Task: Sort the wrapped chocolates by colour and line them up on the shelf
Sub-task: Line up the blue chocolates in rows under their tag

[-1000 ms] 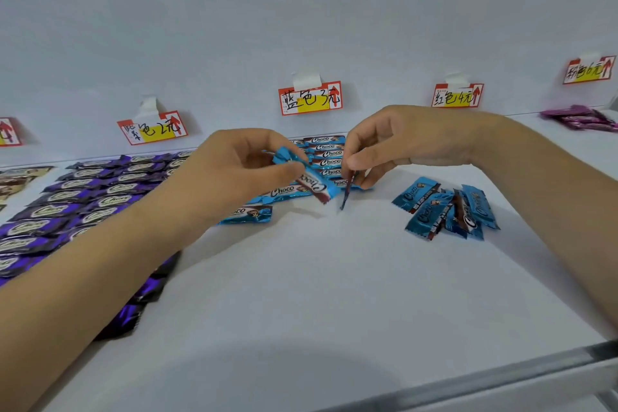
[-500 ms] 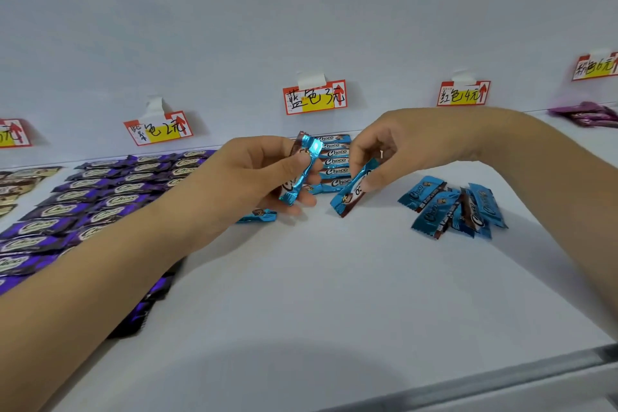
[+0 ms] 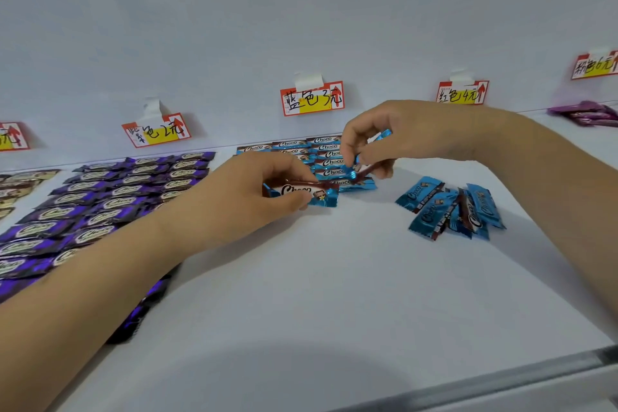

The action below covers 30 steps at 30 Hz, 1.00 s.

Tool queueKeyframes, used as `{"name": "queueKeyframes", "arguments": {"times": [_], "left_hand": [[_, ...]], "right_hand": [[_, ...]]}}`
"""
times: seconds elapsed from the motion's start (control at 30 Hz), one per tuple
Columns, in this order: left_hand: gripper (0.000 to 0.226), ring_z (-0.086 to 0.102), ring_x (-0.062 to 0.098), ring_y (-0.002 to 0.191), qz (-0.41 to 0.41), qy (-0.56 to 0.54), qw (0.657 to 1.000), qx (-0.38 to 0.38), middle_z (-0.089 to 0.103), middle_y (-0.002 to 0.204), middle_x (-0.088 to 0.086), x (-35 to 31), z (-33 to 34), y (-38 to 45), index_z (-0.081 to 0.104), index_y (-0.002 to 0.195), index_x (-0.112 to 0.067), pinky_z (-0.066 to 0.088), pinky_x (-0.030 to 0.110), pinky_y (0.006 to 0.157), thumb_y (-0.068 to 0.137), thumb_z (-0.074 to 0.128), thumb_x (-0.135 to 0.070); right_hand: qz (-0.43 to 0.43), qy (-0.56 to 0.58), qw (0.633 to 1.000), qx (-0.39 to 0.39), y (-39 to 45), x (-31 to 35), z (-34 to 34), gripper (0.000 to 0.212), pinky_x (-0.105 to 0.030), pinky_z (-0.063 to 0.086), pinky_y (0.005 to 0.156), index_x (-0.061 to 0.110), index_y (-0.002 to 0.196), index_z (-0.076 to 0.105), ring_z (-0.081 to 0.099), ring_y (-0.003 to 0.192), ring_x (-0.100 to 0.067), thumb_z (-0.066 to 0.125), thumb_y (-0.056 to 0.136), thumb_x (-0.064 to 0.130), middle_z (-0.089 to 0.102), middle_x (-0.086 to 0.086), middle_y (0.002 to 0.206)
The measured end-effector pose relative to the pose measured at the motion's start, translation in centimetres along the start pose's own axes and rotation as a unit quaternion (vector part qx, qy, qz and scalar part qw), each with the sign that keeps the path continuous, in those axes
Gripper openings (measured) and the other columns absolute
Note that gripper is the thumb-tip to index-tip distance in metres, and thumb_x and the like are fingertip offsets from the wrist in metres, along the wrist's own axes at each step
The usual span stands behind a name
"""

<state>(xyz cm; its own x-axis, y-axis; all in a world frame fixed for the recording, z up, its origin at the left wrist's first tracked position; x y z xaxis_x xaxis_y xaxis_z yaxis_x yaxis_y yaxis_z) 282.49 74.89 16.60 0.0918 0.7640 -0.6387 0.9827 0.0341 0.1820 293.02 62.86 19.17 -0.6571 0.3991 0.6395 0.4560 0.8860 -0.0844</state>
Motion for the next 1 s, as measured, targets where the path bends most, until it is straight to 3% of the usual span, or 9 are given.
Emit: {"name": "queueKeyframes", "arguments": {"times": [0.2, 0.3, 0.4, 0.47, 0.6, 0.7, 0.8, 0.87, 1.0], "left_hand": [[0.015, 0.054, -0.005, 0.093, 0.04, 0.073, 0.997, 0.003, 0.063, 0.097, -0.023, -0.9, 0.6, 0.2, 0.067, 0.102, -0.038, 0.038, 0.006, 0.074, 0.088, 0.068, -0.031], [0.023, 0.047, -0.008, 0.102, 0.049, 0.114, 0.992, -0.011, 0.054, 0.108, -0.024, -0.7, 0.1, 0.0, 0.061, 0.108, -0.041, 0.035, 0.001, 0.079, 0.086, 0.068, -0.037], [0.02, 0.047, -0.008, 0.1, 0.06, 0.158, 0.986, 0.0, 0.052, 0.103, -0.024, -0.4, -1.0, -0.5, 0.06, 0.104, -0.041, 0.035, 0.003, 0.078, 0.085, 0.066, -0.036], [0.015, 0.049, -0.003, 0.096, 0.062, 0.191, 0.979, 0.025, 0.052, 0.097, -0.022, 0.1, -1.6, -0.8, 0.06, 0.098, -0.041, 0.037, 0.006, 0.077, 0.084, 0.066, -0.038], [0.009, 0.055, 0.006, 0.086, 0.026, 0.23, 0.969, 0.087, 0.058, 0.09, -0.017, 1.4, -2.0, -1.4, 0.061, 0.09, -0.04, 0.046, 0.022, 0.073, 0.082, 0.064, -0.04], [0.014, 0.055, 0.004, 0.082, 0.008, 0.224, 0.97, 0.097, 0.06, 0.086, -0.014, 1.6, -2.3, -1.5, 0.061, 0.09, -0.039, 0.042, 0.013, 0.068, 0.081, 0.068, -0.031], [0.013, 0.057, 0.002, 0.078, 0.001, 0.227, 0.97, 0.084, 0.062, 0.082, -0.013, 1.9, -2.5, -1.4, 0.062, 0.089, -0.038, 0.042, 0.013, 0.066, 0.081, 0.069, -0.031], [0.013, 0.058, 0.004, 0.078, -0.003, 0.215, 0.973, 0.08, 0.063, 0.083, -0.012, 2.1, -2.7, -1.4, 0.063, 0.091, -0.037, 0.046, 0.017, 0.068, 0.08, 0.07, -0.032], [0.021, 0.054, 0.002, 0.083, -0.013, 0.216, 0.973, 0.083, 0.06, 0.088, -0.014, 2.0, -3.2, -1.5, 0.062, 0.096, -0.036, 0.043, 0.013, 0.067, 0.078, 0.07, -0.044]], "right_hand": [[0.01, -0.005, 0.999, 0.041, 0.6, -0.2, 0.9, 0.013, -0.03, 0.041, 0.069, 0.019, 0.088, 0.062, 0.051, 0.074, -0.014, 0.062, 0.09, 0.006, 0.06, -0.008, 0.082], [0.042, -0.032, 0.995, 0.08, 0.2, -0.8, 1.1, 0.021, -0.031, 0.036, 0.063, 0.026, 0.107, 0.067, 0.042, 0.076, -0.023, 0.06, 0.093, 0.012, 0.058, 0.001, 0.075], [0.066, -0.063, 0.992, 0.09, -0.4, -0.9, 1.0, 0.03, -0.045, 0.049, 0.085, 0.034, 0.109, 0.073, 0.057, 0.094, -0.031, 0.055, 0.096, 0.014, 0.07, 0.018, 0.093], [0.075, -0.056, 0.993, 0.076, -0.5, -0.9, 0.6, 0.028, -0.04, 0.051, 0.085, 0.029, 0.103, 0.076, 0.063, 0.096, -0.023, 0.055, 0.095, 0.012, 0.073, 0.005, 0.105], [0.06, -0.034, 0.996, 0.052, 0.0, -0.8, 0.3, 0.018, -0.028, 0.034, 0.062, 0.015, 0.095, 0.066, 0.043, 0.068, -0.016, 0.053, 0.092, 0.003, 0.062, -0.008, 0.084], [0.06, 0.016, 0.997, 0.047, 0.1, -0.9, 0.4, 0.025, -0.028, 0.041, 0.058, 0.022, 0.108, 0.062, 0.044, 0.054, -0.011, 0.051, 0.095, 0.003, 0.064, -0.008, 0.078], [0.06, 0.084, 0.993, 0.056, 0.1, -0.7, 1.0, 0.03, -0.026, 0.054, 0.059, 0.025, 0.115, 0.066, 0.052, 0.061, -0.011, 0.052, 0.097, 0.005, 0.072, -0.001, 0.094], [0.052, 0.078, 0.994, 0.05, 0.3, -0.8, 1.0, 0.026, -0.028, 0.057, 0.064, 0.017, 0.106, 0.07, 0.057, 0.067, -0.013, 0.052, 0.096, 0.002, 0.071, -0.005, 0.098], [0.048, -0.033, 0.996, 0.065, 0.2, -1.1, 0.7, 0.009, -0.017, 0.045, 0.057, 0.017, 0.095, 0.072, 0.055, 0.065, -0.005, 0.065, 0.091, 0.012, 0.072, -0.003, 0.087]]}}
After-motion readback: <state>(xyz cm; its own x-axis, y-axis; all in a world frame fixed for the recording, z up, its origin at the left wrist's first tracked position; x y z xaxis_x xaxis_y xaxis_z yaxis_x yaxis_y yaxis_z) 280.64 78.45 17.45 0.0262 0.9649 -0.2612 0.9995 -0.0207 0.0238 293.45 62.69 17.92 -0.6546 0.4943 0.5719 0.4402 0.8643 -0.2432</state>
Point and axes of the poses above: each hand's wrist, its own y-axis towards the middle knuckle, its own z-axis out of the palm, x = y × z, the point moved 8 cm from there along y, towards the middle knuckle
